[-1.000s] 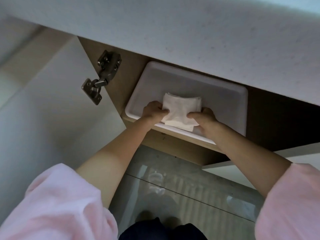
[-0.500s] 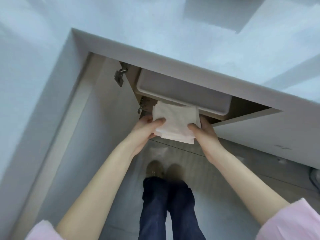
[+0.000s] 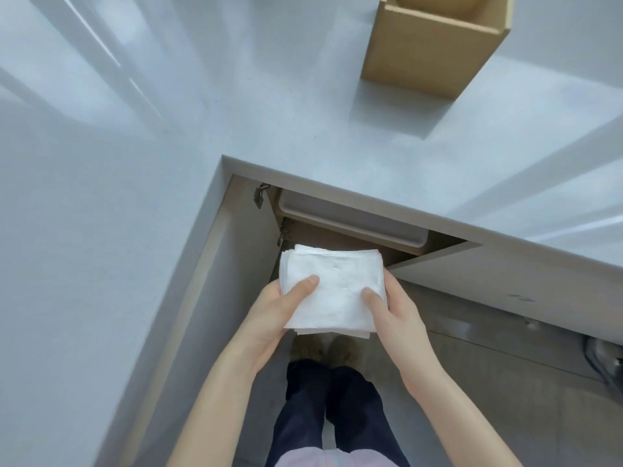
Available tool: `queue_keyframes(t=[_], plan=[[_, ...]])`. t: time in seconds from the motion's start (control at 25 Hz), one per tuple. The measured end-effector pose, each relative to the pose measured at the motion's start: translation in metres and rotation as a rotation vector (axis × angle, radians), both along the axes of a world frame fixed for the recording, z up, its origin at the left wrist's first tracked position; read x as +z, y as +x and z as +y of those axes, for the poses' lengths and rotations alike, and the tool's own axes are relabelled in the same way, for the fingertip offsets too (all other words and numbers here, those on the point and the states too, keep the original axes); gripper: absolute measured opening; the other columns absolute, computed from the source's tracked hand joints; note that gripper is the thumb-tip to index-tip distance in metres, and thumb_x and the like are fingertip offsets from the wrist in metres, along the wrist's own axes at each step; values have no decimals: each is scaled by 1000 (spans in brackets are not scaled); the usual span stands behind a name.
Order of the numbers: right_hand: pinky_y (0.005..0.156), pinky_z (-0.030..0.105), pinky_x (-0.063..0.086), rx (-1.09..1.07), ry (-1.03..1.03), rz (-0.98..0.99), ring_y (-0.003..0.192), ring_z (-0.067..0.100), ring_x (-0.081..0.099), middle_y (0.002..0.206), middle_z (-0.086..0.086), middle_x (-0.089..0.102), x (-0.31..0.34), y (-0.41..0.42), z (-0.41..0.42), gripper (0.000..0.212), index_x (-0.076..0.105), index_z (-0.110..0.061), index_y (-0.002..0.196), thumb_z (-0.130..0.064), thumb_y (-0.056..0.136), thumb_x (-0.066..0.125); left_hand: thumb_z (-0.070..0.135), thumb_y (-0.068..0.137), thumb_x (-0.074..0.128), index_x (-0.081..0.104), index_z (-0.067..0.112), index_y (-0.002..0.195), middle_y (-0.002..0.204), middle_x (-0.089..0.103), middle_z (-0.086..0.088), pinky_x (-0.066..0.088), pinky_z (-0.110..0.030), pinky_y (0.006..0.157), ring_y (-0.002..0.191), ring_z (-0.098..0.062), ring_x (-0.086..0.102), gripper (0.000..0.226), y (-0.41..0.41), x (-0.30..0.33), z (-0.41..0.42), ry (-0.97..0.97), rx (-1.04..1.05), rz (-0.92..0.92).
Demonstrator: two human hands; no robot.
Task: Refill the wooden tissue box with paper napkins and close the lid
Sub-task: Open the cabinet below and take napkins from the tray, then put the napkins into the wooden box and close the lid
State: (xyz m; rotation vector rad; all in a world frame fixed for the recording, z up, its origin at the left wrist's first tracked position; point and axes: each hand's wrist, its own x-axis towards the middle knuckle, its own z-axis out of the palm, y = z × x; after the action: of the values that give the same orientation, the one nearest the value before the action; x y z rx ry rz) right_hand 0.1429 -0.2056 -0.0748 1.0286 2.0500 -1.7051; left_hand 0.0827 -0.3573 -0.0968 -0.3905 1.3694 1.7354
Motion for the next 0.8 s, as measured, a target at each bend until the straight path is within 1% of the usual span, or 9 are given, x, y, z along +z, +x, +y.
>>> queue_keyframes(t=[0.08, 0.2, 0.24, 0.4, 0.48, 0.56, 0.64, 0.72, 0.8], plan=[[69, 6, 38, -6, 16, 34, 102, 3, 51, 124, -16, 54, 16, 3, -3, 45, 34, -33, 138, -28, 94, 43, 42, 64, 69, 67, 26, 99, 101, 74, 6, 56, -18, 69, 95, -12, 68, 38, 2, 19, 0, 3, -1, 28], [69, 8, 39, 9, 61, 131, 94, -9, 52, 104, -36, 52, 41, 3, -8, 50, 30, -44, 136, -31, 91, 47, 40, 65, 73, 66, 25, 106, 107, 72, 2, 57, -22, 70, 99, -16, 67, 44, 2, 44, 1, 84, 19, 36], [71, 9, 40, 5, 67, 159, 95, -10, 53, 104, -36, 52, 47, 2, -9, 51, 29, -46, 136, -32, 91, 48, 39, 66, 73, 65, 25, 107, 108, 71, 1, 57, -23, 72, 100, -17, 67, 44, 2, 53, 1, 105, 15, 47], [80, 16, 44, 3, 72, 245, 104, 1, 55, 111, -26, 55, 73, -5, -10, 54, 26, -44, 138, -37, 90, 49, 34, 72, 70, 64, 23, 111, 111, 70, -3, 57, -27, 76, 102, -20, 66, 40, -3, 84, 4, 126, 6, 115], [80, 12, 41, -3, 66, 283, 107, -1, 53, 114, -28, 54, 87, -11, -5, 52, 29, -43, 138, -37, 90, 48, 33, 73, 69, 64, 19, 111, 110, 71, -4, 57, -25, 73, 101, -21, 66, 41, -12, 98, 9, 134, 16, 144], [85, 12, 39, -29, 49, 310, 109, -6, 50, 119, -30, 53, 96, -19, 6, 47, 34, -42, 136, -37, 90, 46, 32, 71, 69, 65, 16, 109, 108, 71, -5, 57, -24, 70, 99, -21, 67, 41, -24, 109, 16, 138, 22, 175], [90, 18, 43, -48, 53, 316, 112, -1, 52, 118, -27, 57, 105, -29, 21, 36, 45, -38, 126, -34, 91, 46, 32, 71, 69, 65, 15, 109, 108, 72, -5, 57, -23, 69, 98, -20, 67, 42, -36, 118, 26, 135, 30, 197], [84, 20, 47, -50, 55, 332, 107, 4, 57, 109, -24, 61, 113, -43, 37, 25, 49, -40, 113, -28, 92, 47, 32, 70, 68, 64, 13, 111, 108, 71, -5, 57, -24, 70, 99, -20, 67, 45, -49, 125, 38, 130, 38, 212], [84, 25, 50, -46, 50, 351, 102, 6, 60, 107, -19, 62, 120, -57, 54, 23, 51, -40, 109, -24, 91, 50, 32, 70, 68, 63, 14, 111, 108, 72, -4, 57, -24, 71, 99, -20, 67, 45, -62, 132, 52, 128, 32, 230]])
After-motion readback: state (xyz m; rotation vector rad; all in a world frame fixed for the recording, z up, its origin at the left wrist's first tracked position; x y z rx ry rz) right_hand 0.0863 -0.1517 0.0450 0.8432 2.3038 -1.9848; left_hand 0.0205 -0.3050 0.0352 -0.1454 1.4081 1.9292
